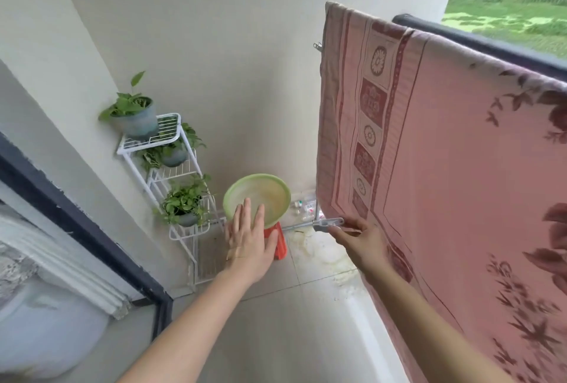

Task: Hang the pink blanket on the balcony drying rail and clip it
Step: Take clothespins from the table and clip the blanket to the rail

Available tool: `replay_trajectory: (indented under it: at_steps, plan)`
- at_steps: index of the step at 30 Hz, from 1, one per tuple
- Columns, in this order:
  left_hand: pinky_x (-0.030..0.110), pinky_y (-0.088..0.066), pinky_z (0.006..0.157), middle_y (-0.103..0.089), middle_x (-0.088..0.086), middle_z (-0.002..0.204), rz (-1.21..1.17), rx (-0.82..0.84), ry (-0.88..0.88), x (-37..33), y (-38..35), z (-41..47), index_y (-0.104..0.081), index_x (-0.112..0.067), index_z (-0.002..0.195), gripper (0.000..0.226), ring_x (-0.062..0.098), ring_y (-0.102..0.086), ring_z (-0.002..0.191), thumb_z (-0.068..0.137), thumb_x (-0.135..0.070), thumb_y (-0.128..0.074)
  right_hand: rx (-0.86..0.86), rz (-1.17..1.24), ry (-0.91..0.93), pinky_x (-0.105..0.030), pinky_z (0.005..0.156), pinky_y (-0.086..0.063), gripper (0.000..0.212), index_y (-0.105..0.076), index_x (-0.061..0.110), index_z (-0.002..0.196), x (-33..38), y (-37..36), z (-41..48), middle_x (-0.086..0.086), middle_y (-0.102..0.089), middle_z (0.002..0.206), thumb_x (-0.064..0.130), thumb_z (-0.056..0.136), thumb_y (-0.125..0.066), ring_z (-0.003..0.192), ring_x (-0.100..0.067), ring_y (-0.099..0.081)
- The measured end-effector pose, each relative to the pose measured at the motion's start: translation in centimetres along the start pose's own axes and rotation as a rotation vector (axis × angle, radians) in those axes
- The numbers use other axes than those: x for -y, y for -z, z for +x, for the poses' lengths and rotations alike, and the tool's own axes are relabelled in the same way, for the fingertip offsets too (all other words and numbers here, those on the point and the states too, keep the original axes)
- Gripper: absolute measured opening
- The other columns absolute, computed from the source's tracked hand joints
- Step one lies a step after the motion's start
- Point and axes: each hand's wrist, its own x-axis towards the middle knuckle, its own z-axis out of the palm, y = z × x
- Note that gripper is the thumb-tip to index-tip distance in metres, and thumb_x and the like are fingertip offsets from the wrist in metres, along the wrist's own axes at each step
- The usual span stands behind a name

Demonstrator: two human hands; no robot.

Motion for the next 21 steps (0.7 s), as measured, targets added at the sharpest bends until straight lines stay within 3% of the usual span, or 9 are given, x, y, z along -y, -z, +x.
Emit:
replay_trajectory:
  at_steps: [2,5,7,10,12,15,18,19,21]
  plan:
    - [0.048,-0.004,0.120,0.008,0.005,0.163,0.011,0.006,-0.004,-0.1,-1.3,4.9,-0.013,-0.023,0.155,0.066,0.023,0.006,0.149,0.099,-0.052,-0.032,0.001,-0.002,0.014,-0.034,0.078,-0.057,0.047,-0.078,0.034,0.091,0.4,-0.9,4.7,0.011,-0.077,0.089,0.061,0.053,-0.088,0.079,-0.010,-0.073]
    - [0.046,-0.003,0.119,0.009,0.005,0.163,0.016,0.023,0.024,-0.5,-3.4,12.2,-0.012,-0.022,0.155,0.067,0.023,0.006,0.149,0.098,-0.051,-0.033,0.013,0.003,0.040,-0.025,0.076,-0.055,0.028,-0.073,0.054,0.081,0.9,-2.0,12.4,0.026,-0.074,0.084,0.059,0.057,-0.087,0.079,0.003,-0.070]
    - [0.045,-0.003,0.119,0.009,0.006,0.163,0.012,0.044,0.037,-0.9,-4.4,16.9,-0.013,-0.021,0.155,0.067,0.023,0.004,0.150,0.098,-0.050,-0.034,0.011,-0.009,0.045,-0.025,0.077,-0.057,0.022,-0.073,0.046,0.077,1.2,-2.4,17.6,0.023,-0.074,0.080,0.051,0.062,-0.089,0.081,0.002,-0.070]
    - [0.046,-0.003,0.119,0.008,0.006,0.163,-0.001,0.047,0.042,-0.9,-5.2,23.4,-0.015,-0.020,0.155,0.067,0.024,0.002,0.149,0.098,-0.050,-0.035,0.017,-0.039,0.043,-0.033,0.085,-0.058,0.033,-0.072,0.026,0.101,2.1,-3.4,25.0,0.014,-0.072,0.090,0.033,0.073,-0.087,0.091,-0.011,-0.071]
    - [0.047,-0.005,0.119,0.006,0.006,0.164,-0.011,0.031,0.062,-0.4,-5.5,27.4,-0.016,-0.021,0.154,0.066,0.025,0.001,0.150,0.098,-0.051,-0.034,0.017,-0.053,0.036,-0.036,0.088,-0.058,0.043,-0.074,0.013,0.111,3.0,-4.4,29.6,0.005,-0.074,0.094,0.032,0.074,-0.086,0.091,-0.013,-0.071]
    - [0.047,-0.006,0.118,0.005,0.005,0.164,-0.025,0.027,0.089,1.2,-6.3,31.9,-0.014,-0.022,0.155,0.066,0.024,0.002,0.150,0.099,-0.053,-0.030,0.026,-0.072,0.022,-0.031,0.085,-0.058,0.041,-0.076,0.016,0.108,3.8,-6.4,35.2,0.008,-0.075,0.089,0.037,0.074,-0.086,0.084,-0.006,-0.071]
    - [0.046,-0.004,0.118,0.007,0.004,0.164,-0.041,0.060,0.111,3.3,-7.8,36.4,-0.011,-0.023,0.155,0.068,0.022,0.004,0.150,0.098,-0.056,-0.025,0.044,-0.114,0.032,-0.015,0.071,-0.055,0.035,-0.076,0.020,0.104,3.6,-8.8,40.1,0.016,-0.073,0.082,0.038,0.075,-0.085,0.074,0.006,-0.067]
    - [0.045,-0.004,0.118,0.008,0.004,0.164,-0.052,0.079,0.122,3.9,-8.6,38.0,-0.011,-0.023,0.155,0.068,0.021,0.005,0.150,0.098,-0.056,-0.025,0.045,-0.125,0.023,-0.015,0.071,-0.055,0.035,-0.076,0.019,0.105,3.4,-9.5,41.8,0.015,-0.073,0.081,0.038,0.076,-0.084,0.075,0.004,-0.068]
    - [0.046,-0.004,0.119,0.010,0.003,0.163,-0.080,0.127,0.130,5.2,-10.1,41.3,-0.009,-0.022,0.155,0.068,0.021,0.006,0.150,0.098,-0.055,-0.026,0.026,-0.143,-0.021,-0.029,0.080,-0.058,0.038,-0.075,0.016,0.109,2.7,-11.1,45.1,0.008,-0.074,0.085,0.038,0.079,-0.082,0.079,-0.009,-0.069]
